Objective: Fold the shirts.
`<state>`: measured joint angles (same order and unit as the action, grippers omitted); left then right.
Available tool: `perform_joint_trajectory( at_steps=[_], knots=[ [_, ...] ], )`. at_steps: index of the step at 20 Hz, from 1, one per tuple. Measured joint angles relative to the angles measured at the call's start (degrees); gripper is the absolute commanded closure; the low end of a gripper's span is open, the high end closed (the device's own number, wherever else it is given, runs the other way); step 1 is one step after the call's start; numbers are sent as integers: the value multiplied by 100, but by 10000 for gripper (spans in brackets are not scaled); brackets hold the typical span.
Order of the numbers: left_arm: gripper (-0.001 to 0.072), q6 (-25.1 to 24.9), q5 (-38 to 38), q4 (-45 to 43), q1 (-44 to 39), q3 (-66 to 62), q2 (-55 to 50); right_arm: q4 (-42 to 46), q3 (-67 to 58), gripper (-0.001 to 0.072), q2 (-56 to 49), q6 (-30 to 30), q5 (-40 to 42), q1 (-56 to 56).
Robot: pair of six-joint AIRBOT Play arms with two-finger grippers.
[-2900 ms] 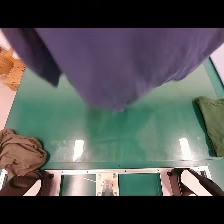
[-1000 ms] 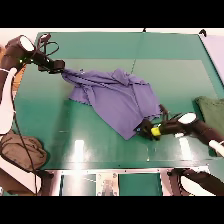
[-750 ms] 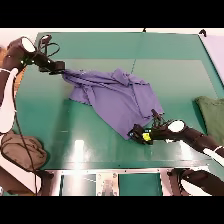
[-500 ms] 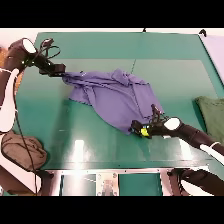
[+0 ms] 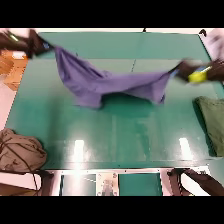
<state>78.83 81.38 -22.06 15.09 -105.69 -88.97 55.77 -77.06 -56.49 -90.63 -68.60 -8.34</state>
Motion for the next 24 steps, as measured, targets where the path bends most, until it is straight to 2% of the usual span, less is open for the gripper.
perform_joint_trajectory(
  at_steps=[2,5,7,10,13,16,19,22,24],
  knots=[
    [683,-295,-348,1185,232,-4,715,94,-1318,694,72,68,-343,-424],
    [683,-704,-997,2236,546,-7,1906,164,-3010,694,138,103,-599,-804],
    [683,-960,-1419,2457,682,-9,2651,197,-3746,694,254,133,-605,-920],
    [683,-1172,-1996,2138,785,-13,3593,393,-4225,694,496,225,-369,-1001],
    [682,-942,-2015,1429,822,28,3969,509,-4166,694,581,256,-247,-1029],
    [683,-531,-1565,874,835,330,3954,570,-3554,694,442,299,-190,-1014],
    [682,-256,-1071,433,767,1154,3600,516,-2649,694,-22,428,-142,-901],
    [683,-326,-1005,197,385,2315,2968,468,-1845,694,-857,581,46,-673],
    [682,-527,-1327,-48,116,2944,2253,466,-1523,694,-1602,643,245,-483]
  ],
)
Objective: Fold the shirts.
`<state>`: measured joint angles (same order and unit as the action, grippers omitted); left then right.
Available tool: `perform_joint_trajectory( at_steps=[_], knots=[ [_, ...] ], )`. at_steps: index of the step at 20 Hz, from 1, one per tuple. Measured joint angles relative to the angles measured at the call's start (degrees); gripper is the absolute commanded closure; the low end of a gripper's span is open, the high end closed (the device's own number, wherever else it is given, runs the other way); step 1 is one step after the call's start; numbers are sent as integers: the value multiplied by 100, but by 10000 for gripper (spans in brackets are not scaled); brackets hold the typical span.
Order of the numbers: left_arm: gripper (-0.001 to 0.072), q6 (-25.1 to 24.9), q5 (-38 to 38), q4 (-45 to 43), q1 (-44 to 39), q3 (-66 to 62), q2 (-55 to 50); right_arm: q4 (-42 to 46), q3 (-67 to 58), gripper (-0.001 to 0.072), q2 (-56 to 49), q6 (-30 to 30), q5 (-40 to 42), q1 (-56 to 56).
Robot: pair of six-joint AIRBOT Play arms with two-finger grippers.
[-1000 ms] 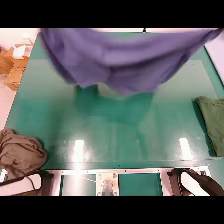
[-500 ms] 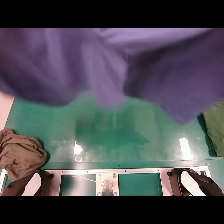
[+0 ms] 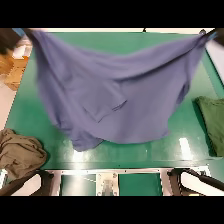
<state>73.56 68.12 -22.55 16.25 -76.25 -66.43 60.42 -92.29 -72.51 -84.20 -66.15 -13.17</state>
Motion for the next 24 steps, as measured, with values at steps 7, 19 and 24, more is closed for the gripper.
perform_joint_trajectory(
  at_steps=[7,19,24],
  knots=[
    [636,-918,-962,682,-306,-284,-2903,-280,101,692,-2291,76,776,293],
    [229,-533,1036,-352,1294,-1161,-3827,-391,719,361,-2343,-164,-310,-1054],
    [229,-376,1681,-1620,1563,87,-3753,-411,2638,361,-1032,103,-557,-1770]
  ],
)
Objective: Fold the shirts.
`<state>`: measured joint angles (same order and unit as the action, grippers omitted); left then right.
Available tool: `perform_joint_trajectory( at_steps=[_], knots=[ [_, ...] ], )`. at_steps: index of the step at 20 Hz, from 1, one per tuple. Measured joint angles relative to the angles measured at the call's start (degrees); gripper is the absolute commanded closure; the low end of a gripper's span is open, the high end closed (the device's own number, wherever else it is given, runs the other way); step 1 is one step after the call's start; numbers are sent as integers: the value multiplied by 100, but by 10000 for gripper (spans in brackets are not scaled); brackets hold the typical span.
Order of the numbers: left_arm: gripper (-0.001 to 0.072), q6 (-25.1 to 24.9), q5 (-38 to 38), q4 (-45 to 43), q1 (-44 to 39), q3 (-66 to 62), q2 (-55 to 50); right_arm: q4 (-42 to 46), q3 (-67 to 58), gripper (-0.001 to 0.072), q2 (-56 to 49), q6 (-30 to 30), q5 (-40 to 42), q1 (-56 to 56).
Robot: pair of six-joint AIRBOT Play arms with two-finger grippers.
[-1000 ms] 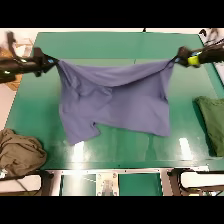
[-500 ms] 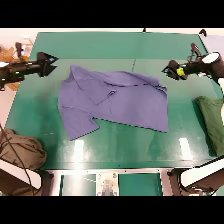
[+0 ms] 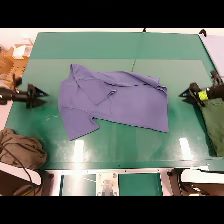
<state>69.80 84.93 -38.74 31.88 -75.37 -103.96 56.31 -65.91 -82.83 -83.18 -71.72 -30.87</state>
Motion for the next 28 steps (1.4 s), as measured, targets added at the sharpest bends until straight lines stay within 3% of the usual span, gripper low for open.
perform_joint_trajectory(
  at_steps=[8,10,12,13,15,17,18,23,28],
  knots=[
    [231,-343,-509,-146,-457,774,26,0,1838,361,1427,238,127,-442],
    [406,-402,-780,-138,-756,798,33,0,2011,361,1515,254,144,-459],
    [430,-461,-944,-155,-935,815,20,0,2135,361,1565,269,144,-468],
    [566,-481,-970,-179,-977,817,26,2,2186,358,1580,273,144,-472],
    [682,-505,-1014,-269,-990,822,15,2,2310,343,1598,273,140,-474],
    [682,-522,-997,-275,-986,820,15,0,2485,219,1609,245,68,-476],
    [682,-525,-990,-278,-986,820,15,2,2605,207,1613,212,39,-476],
    [682,-544,-876,-289,-977,822,11,-68,3401,224,1613,122,214,-476],
    [682,-529,-826,-177,-973,824,11,-988,3838,345,1397,625,820,-450]
  ],
)
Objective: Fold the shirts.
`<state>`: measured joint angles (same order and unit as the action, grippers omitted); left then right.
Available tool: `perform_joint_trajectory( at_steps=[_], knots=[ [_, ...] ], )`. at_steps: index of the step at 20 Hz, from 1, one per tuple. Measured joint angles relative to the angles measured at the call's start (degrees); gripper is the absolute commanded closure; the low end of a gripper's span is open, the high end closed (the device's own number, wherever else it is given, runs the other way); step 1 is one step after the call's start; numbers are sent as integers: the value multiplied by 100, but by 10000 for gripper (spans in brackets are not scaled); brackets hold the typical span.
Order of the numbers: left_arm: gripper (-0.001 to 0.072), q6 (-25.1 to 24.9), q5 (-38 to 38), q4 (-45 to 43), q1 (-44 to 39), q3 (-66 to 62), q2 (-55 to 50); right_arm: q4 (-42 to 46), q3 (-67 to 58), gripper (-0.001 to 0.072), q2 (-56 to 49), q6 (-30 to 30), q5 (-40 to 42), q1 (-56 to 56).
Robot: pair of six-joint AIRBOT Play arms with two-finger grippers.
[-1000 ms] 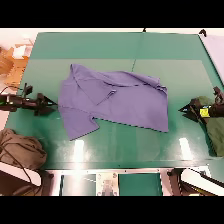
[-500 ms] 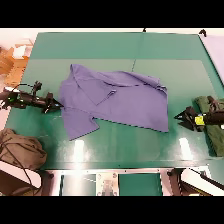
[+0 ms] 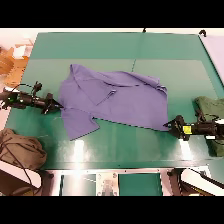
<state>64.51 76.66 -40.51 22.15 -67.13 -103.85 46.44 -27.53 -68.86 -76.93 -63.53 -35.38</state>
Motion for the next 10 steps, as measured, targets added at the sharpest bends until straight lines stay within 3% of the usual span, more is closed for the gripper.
perform_joint_trajectory(
  at_steps=[1,3,7,10],
  knots=[
    [682,4,7,42,0,2,-2,-146,26,429,-72,125,101,31],
    [682,4,26,92,0,2,0,-376,70,681,-192,334,267,120],
    [683,4,247,317,-2,-162,39,-509,-105,693,-208,614,293,234],
    [683,-2,566,675,-7,-564,522,-896,-920,693,63,693,-157,249]
  ],
)
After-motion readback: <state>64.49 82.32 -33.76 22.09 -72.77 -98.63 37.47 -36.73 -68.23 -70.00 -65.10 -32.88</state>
